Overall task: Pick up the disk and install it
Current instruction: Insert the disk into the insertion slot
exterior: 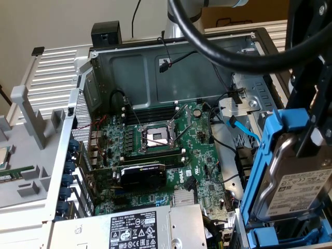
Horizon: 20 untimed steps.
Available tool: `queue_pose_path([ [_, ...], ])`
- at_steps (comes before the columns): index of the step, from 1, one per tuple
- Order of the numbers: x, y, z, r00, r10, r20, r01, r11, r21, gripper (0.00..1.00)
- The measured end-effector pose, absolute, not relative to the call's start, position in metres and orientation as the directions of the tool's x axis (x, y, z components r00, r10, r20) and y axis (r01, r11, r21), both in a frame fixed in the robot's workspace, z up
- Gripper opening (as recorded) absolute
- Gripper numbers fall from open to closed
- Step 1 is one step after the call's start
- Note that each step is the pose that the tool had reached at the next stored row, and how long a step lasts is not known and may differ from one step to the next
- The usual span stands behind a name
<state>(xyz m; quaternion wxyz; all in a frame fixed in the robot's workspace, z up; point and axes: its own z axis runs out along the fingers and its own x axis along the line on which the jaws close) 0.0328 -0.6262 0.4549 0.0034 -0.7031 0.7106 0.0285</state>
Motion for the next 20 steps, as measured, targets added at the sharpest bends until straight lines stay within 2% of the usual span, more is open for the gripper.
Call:
queue_pose_path([
  [20,0.0325,-0.6256,0.4502,-0.011,-0.999,-0.045,-0.999,0.01,0.036,0.37],
])
